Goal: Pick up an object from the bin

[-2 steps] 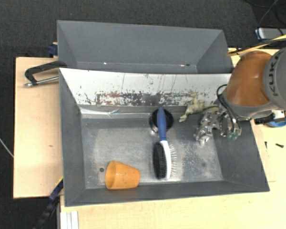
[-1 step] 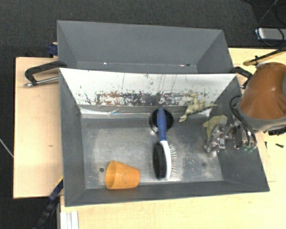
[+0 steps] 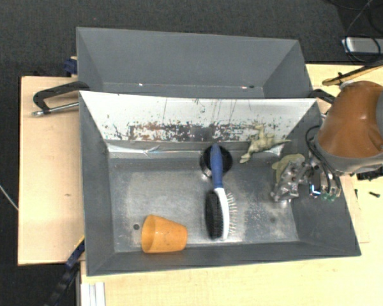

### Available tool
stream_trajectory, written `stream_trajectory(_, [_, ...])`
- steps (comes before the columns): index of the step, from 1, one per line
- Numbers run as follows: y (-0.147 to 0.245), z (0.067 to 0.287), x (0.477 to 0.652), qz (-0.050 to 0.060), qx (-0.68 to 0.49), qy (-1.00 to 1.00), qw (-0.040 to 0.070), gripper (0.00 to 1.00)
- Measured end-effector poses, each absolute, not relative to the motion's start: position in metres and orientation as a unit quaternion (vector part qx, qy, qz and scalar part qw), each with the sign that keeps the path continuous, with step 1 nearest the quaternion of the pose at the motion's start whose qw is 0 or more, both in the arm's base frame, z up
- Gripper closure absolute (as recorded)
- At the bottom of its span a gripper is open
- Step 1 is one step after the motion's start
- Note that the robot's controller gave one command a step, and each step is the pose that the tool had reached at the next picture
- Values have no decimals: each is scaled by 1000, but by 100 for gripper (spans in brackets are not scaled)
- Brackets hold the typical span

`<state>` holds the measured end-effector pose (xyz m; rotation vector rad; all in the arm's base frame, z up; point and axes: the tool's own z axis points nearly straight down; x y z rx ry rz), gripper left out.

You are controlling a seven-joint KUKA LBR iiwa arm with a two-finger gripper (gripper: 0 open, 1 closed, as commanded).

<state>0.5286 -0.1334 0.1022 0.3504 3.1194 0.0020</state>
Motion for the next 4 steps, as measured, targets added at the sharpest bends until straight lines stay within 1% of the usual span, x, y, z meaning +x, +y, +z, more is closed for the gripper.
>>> stream_trajectory(1, [-133, 102, 528, 0, 112, 994, 1, 0])
stream_trajectory(2, [-69, 73, 566, 0, 44, 999, 5, 0])
stream_trajectory(3, [11, 128, 595, 1, -32, 999, 8, 0])
stream_trajectory(4, [63, 107, 589, 1, -24, 1000, 2, 0])
